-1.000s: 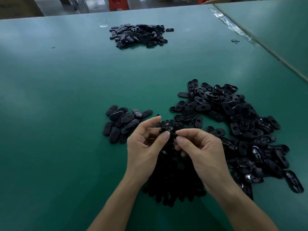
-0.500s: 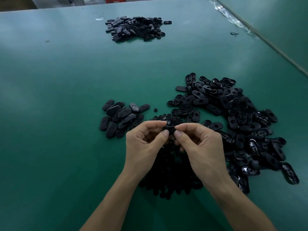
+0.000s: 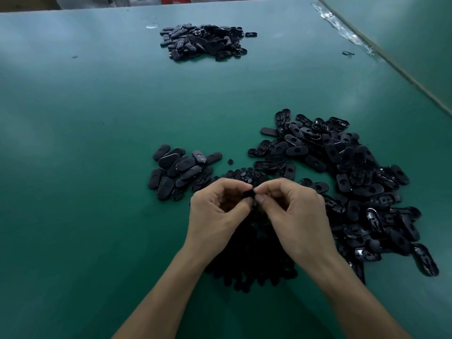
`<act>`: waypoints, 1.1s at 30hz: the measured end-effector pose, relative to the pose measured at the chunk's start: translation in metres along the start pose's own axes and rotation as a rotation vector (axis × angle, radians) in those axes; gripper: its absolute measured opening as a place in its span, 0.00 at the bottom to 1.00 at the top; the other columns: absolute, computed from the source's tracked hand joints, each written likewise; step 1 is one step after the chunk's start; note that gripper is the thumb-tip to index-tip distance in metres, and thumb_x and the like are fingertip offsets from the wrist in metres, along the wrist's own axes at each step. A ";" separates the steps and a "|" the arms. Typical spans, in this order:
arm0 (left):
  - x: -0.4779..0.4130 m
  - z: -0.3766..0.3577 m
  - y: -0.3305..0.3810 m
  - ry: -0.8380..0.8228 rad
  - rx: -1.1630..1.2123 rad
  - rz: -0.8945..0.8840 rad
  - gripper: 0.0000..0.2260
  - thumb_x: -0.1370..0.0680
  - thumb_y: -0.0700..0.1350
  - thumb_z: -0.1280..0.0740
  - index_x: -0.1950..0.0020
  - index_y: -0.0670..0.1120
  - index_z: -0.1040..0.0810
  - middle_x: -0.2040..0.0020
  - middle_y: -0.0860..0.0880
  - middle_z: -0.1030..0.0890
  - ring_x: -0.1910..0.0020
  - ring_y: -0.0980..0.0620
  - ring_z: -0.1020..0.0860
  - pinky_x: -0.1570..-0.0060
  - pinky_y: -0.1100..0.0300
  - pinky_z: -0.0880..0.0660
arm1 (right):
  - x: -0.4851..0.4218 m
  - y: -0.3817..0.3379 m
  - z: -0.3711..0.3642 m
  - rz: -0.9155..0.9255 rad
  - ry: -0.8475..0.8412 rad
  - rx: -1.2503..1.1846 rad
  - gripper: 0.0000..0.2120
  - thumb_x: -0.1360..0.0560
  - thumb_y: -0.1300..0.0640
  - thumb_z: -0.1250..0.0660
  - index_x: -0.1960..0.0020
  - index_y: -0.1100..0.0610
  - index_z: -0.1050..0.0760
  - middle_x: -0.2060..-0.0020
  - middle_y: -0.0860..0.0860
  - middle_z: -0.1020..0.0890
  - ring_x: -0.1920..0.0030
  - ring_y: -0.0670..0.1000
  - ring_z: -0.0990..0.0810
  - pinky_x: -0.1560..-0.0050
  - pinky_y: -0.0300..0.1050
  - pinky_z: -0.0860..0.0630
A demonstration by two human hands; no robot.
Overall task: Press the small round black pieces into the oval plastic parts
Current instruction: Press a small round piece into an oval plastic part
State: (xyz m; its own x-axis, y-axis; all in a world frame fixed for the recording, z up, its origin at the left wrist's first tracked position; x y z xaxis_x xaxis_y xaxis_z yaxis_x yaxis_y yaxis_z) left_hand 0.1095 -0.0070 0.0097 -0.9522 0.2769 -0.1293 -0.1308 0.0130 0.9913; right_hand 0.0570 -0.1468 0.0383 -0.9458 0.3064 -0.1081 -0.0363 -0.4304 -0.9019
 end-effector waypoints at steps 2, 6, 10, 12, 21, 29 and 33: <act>0.001 -0.001 0.000 0.002 -0.006 -0.004 0.13 0.27 0.29 0.26 0.53 0.47 0.18 0.57 0.51 0.14 0.58 0.56 0.17 0.55 0.65 0.21 | -0.002 0.002 0.001 -0.031 0.012 0.006 0.12 0.25 0.62 0.26 0.58 0.44 0.21 0.61 0.38 0.17 0.60 0.39 0.17 0.61 0.29 0.24; 0.002 -0.002 0.002 0.010 -0.017 -0.025 0.11 0.26 0.30 0.27 0.52 0.46 0.19 0.57 0.50 0.15 0.58 0.55 0.17 0.55 0.65 0.21 | -0.006 0.006 0.002 -0.074 -0.008 -0.042 0.11 0.26 0.61 0.26 0.59 0.46 0.20 0.64 0.41 0.16 0.64 0.42 0.16 0.64 0.34 0.21; 0.002 -0.002 0.002 0.015 -0.043 -0.033 0.11 0.25 0.33 0.26 0.51 0.48 0.20 0.57 0.50 0.15 0.58 0.53 0.16 0.55 0.62 0.20 | -0.005 0.002 -0.002 -0.072 -0.075 -0.043 0.13 0.24 0.63 0.28 0.57 0.44 0.19 0.64 0.39 0.15 0.63 0.40 0.16 0.63 0.30 0.23; 0.001 0.001 -0.002 0.022 -0.034 -0.015 0.10 0.25 0.35 0.25 0.50 0.49 0.20 0.56 0.49 0.15 0.56 0.50 0.15 0.52 0.55 0.19 | -0.004 0.001 -0.005 -0.071 -0.106 -0.046 0.14 0.23 0.63 0.30 0.54 0.43 0.17 0.62 0.39 0.15 0.62 0.39 0.16 0.61 0.29 0.23; -0.001 0.001 -0.006 0.020 -0.010 0.017 0.11 0.25 0.34 0.27 0.51 0.51 0.18 0.56 0.51 0.15 0.57 0.51 0.17 0.54 0.58 0.19 | -0.005 0.002 0.003 -0.003 -0.091 0.025 0.14 0.26 0.59 0.25 0.46 0.42 0.19 0.55 0.42 0.18 0.53 0.40 0.19 0.55 0.29 0.26; -0.002 0.000 -0.009 -0.014 0.166 0.083 0.10 0.29 0.41 0.24 0.49 0.48 0.16 0.57 0.47 0.13 0.59 0.53 0.15 0.59 0.65 0.21 | -0.010 0.014 0.003 -0.057 -0.143 -0.156 0.06 0.26 0.60 0.25 0.50 0.51 0.16 0.59 0.44 0.14 0.56 0.45 0.14 0.53 0.37 0.20; -0.002 -0.002 -0.012 -0.034 0.163 0.093 0.10 0.28 0.38 0.24 0.50 0.48 0.15 0.57 0.47 0.13 0.59 0.53 0.15 0.57 0.65 0.20 | -0.009 0.015 0.003 -0.043 -0.136 -0.115 0.06 0.25 0.60 0.26 0.52 0.50 0.16 0.60 0.43 0.14 0.58 0.44 0.15 0.55 0.35 0.21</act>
State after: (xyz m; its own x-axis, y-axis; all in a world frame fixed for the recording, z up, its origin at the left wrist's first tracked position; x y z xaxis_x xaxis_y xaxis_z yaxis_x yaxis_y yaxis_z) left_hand 0.1124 -0.0097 -0.0021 -0.9479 0.3161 -0.0392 0.0061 0.1410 0.9900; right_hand 0.0642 -0.1583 0.0273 -0.9794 0.2012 -0.0173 -0.0484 -0.3172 -0.9471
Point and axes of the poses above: each hand's wrist, its own x-axis away from the middle knuckle, its own z-axis out of the back of the hand, y = z × x, the point moved 10 cm from there along -x, towards the middle knuckle
